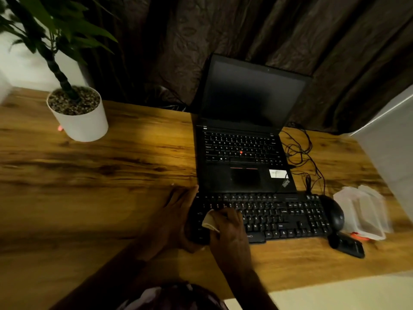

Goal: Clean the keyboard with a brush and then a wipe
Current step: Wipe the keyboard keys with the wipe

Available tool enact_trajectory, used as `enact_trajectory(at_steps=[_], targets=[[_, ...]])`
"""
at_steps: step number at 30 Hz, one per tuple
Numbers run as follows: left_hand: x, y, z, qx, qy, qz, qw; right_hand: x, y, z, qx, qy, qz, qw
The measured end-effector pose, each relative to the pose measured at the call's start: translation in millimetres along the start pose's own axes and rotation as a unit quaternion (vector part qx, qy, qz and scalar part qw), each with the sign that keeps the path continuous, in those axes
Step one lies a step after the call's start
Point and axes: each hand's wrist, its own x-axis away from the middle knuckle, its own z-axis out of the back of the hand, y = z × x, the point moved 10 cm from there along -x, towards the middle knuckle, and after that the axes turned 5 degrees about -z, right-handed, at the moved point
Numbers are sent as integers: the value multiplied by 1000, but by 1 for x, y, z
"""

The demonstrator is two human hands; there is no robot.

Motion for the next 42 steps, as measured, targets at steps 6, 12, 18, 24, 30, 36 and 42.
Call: enact_trajectory(at_steps=[6,12,18,24,30,36,42], targets=[[0,-4,-2,-6,-13,-4,1000,8,-31,-3,8,-4,38,999],[-1,-2,1,-14,6,-9,1000,8,-17,-1,-4,-1,16,1000],[0,-8,-4,-11,-4,16,1000,2,3,12,34,33,-28,998],[1,-5,-3,10,-8,20,1000,3,-12,5,33,9,30,999],[6,-2,2,46,10,5,999,-2,22,17,41,34,-47,998],[4,-6,-1,26,11,11,1000,0,-3,10,37,17,16,999],[6,-2,1,18,20,4,1000,-6,60,30,73,24,-93,993]])
